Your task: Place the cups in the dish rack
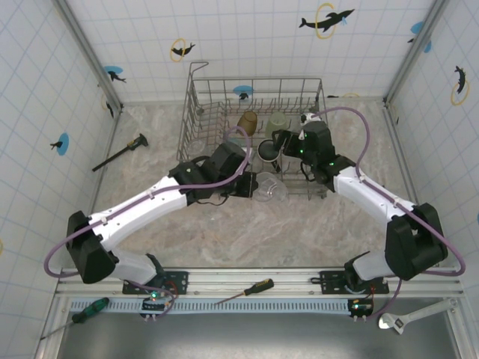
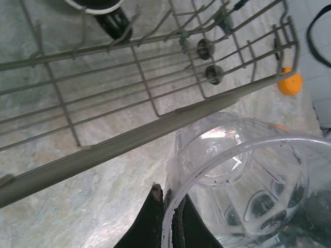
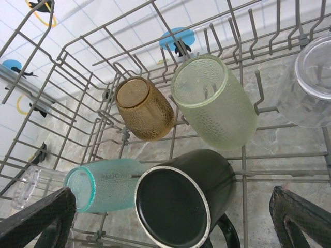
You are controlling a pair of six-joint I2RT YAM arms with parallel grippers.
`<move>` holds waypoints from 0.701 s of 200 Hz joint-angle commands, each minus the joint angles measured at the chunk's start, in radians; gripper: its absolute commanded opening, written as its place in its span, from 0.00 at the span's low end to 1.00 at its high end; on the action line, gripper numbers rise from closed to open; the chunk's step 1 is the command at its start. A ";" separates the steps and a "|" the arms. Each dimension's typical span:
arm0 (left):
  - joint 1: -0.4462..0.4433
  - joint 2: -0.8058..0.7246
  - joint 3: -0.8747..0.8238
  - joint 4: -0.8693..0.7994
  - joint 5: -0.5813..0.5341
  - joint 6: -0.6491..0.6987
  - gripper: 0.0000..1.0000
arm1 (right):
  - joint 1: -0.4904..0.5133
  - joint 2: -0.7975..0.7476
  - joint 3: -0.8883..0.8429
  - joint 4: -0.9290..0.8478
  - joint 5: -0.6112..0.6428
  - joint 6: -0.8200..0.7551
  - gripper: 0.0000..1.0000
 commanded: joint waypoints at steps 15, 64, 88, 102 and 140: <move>0.001 0.037 0.123 0.069 0.007 0.038 0.00 | -0.024 -0.048 -0.030 -0.024 0.007 0.001 1.00; 0.001 0.103 0.221 0.081 0.025 0.056 0.00 | -0.080 -0.081 -0.036 -0.042 -0.034 0.017 1.00; 0.004 0.127 0.277 0.073 -0.008 0.089 0.00 | -0.109 -0.107 -0.055 -0.042 -0.046 0.020 1.00; 0.015 0.136 0.301 0.068 -0.032 0.110 0.00 | -0.129 -0.121 -0.067 -0.042 -0.056 0.027 1.00; 0.117 0.115 0.250 0.151 -0.033 0.101 0.00 | -0.162 -0.133 -0.075 -0.055 -0.070 0.030 1.00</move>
